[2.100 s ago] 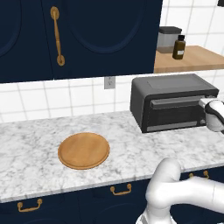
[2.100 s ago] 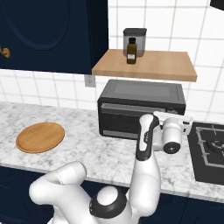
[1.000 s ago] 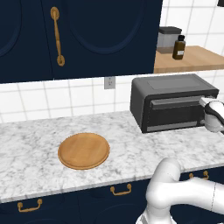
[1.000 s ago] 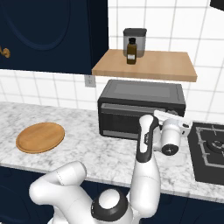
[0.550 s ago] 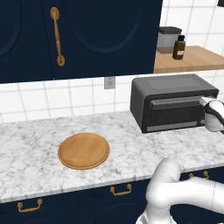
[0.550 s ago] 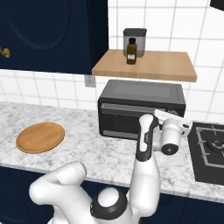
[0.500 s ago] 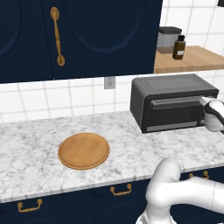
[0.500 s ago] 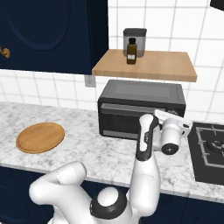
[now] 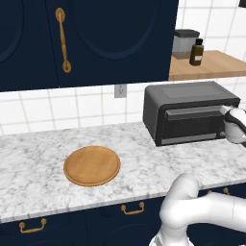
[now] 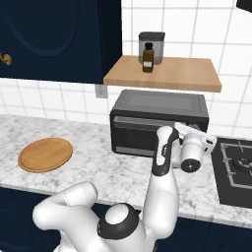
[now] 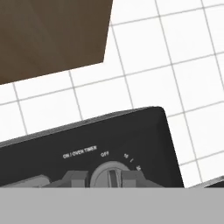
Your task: Pick up the kebab skewer and baguette bread, and place them inside the toaster oven. Close the toaster oven door and start by setting the timer.
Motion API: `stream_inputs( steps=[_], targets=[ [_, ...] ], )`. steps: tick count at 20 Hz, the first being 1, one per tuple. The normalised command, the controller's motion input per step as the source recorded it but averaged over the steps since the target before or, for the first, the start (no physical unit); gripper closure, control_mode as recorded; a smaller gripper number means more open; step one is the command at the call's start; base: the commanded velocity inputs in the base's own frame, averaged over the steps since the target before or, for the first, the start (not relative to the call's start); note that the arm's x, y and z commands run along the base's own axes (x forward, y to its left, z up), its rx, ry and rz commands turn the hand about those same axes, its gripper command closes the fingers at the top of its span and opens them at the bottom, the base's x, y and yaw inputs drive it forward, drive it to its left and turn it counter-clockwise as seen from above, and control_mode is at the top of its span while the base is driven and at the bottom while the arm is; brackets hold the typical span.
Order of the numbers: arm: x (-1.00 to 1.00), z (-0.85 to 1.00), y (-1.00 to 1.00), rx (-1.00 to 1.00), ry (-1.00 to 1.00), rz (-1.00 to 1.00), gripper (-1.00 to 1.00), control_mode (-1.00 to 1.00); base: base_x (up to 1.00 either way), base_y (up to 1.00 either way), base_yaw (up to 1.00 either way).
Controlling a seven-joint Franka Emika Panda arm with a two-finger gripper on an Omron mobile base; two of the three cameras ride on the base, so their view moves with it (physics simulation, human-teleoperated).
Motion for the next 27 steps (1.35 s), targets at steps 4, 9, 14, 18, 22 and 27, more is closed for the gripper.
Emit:
stream_inputs(
  steps=[4,9,14,18,22,27],
  targets=[
    [0.23,-0.43,0.07,0.37,-0.02,-0.26,1.0,-1.0,0.0,0.0,0.0],
    [0.17,-0.49,0.07,0.39,-0.07,-0.24,1.0,-1.0,0.0,0.0,0.0],
    [0.26,-0.57,0.07,0.39,-0.11,-0.22,1.0,-1.0,0.0,0.0,0.0],
    [0.31,-0.55,0.0,0.38,-0.12,-0.19,1.0,-1.0,0.0,0.0,0.0],
    [0.31,-0.49,0.0,0.37,-0.08,-0.18,1.0,-1.0,0.0,0.0,0.0],
    [0.36,-0.22,0.0,0.37,0.0,-0.16,1.0,-1.0,0.0,0.0,0.0]
  ],
)
